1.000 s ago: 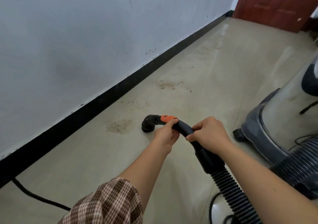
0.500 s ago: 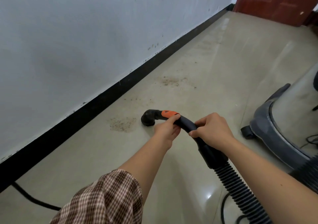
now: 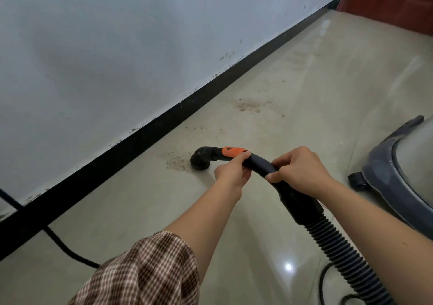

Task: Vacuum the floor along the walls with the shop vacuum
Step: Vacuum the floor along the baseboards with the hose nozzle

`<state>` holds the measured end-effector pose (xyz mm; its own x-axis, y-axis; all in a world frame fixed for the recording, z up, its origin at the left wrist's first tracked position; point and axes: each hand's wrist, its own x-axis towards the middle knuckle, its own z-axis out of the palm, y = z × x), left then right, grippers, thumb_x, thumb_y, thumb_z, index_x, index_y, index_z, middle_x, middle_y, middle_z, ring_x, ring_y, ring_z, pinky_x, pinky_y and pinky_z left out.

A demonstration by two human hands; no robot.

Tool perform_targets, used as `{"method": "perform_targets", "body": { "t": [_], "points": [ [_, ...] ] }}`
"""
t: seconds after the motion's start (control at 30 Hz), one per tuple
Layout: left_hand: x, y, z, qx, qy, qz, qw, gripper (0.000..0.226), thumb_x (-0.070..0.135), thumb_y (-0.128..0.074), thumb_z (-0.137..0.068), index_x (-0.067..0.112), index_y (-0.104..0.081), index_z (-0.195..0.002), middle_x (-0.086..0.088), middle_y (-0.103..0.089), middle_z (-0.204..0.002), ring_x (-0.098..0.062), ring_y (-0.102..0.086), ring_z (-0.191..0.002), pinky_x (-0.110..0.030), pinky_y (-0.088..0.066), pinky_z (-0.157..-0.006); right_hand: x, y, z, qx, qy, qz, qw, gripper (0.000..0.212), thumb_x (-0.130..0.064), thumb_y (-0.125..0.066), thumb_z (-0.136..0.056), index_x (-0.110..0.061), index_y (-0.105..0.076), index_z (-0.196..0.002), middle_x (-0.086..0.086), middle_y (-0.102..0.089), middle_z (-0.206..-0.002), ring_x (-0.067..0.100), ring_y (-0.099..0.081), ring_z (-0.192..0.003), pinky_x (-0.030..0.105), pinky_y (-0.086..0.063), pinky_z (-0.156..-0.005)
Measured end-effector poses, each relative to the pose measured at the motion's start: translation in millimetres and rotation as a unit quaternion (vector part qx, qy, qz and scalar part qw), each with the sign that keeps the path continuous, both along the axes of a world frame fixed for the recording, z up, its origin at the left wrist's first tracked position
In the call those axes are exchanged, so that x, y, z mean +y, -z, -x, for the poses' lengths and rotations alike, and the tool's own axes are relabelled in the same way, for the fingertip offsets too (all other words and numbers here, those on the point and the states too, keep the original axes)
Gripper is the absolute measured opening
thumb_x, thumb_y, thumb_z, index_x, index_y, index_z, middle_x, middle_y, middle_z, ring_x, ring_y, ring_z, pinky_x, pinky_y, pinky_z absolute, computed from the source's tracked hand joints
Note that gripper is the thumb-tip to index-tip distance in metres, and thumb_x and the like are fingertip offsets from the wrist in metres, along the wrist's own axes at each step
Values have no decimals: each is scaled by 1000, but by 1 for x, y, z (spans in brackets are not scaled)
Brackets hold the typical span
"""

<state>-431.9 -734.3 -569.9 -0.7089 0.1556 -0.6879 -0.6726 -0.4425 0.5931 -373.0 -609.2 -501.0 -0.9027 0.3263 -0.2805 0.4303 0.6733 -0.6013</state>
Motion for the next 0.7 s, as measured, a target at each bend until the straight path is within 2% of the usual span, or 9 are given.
{"method": "perform_targets", "body": {
  "t": [0.1,0.23,0.37,0.5,0.7],
  "points": [
    [-4,-2,-2,-8,-9,-4,1000,33,13,-76,-83,3,-60,-110,-15,-69,-108,-17,-67,-86,-24,-54,-78,-2,-2,1,-9,-9,3,1000,10,-18,-82,-68,-24,-80,-74,-3,-73,-64,13,-68,-61,18,-48,-48],
    [-8,-6,-4,-19,-17,-13,1000,41,14,-75,-84,3,-59,-120,-14,-68,-113,-18,-67,-91,-24,-54,-78,-4,-6,2,-12,-22,6,1000,9,-18,-82,-67,-26,-79,-70,-3,-71,-61,9,-65,-53,13,-44,-43],
    [-15,-7,-4,-23,-24,-9,999,42,14,-75,-83,3,-59,-120,-13,-69,-112,-17,-67,-88,-22,-54,-73,-10,-7,3,-9,-30,15,999,10,-17,-82,-67,-26,-79,-68,-2,-72,-62,12,-66,-55,15,-46,-44],
    [-24,-7,-2,-21,-33,-3,999,41,13,-75,-83,2,-59,-119,-15,-69,-111,-19,-68,-93,-24,-54,-79,-16,-6,6,-4,-36,29,999,11,-15,-82,-68,-25,-79,-67,1,-72,-62,13,-65,-50,14,-44,-40],
    [-39,-3,5,-12,-48,3,999,38,12,-75,-83,2,-61,-117,-15,-69,-110,-17,-68,-89,-23,-54,-75,-29,-1,15,7,-50,33,998,17,-16,-83,-67,-31,-76,-62,-3,-74,-66,14,-69,-59,16,-50,-46]
  ]
}}
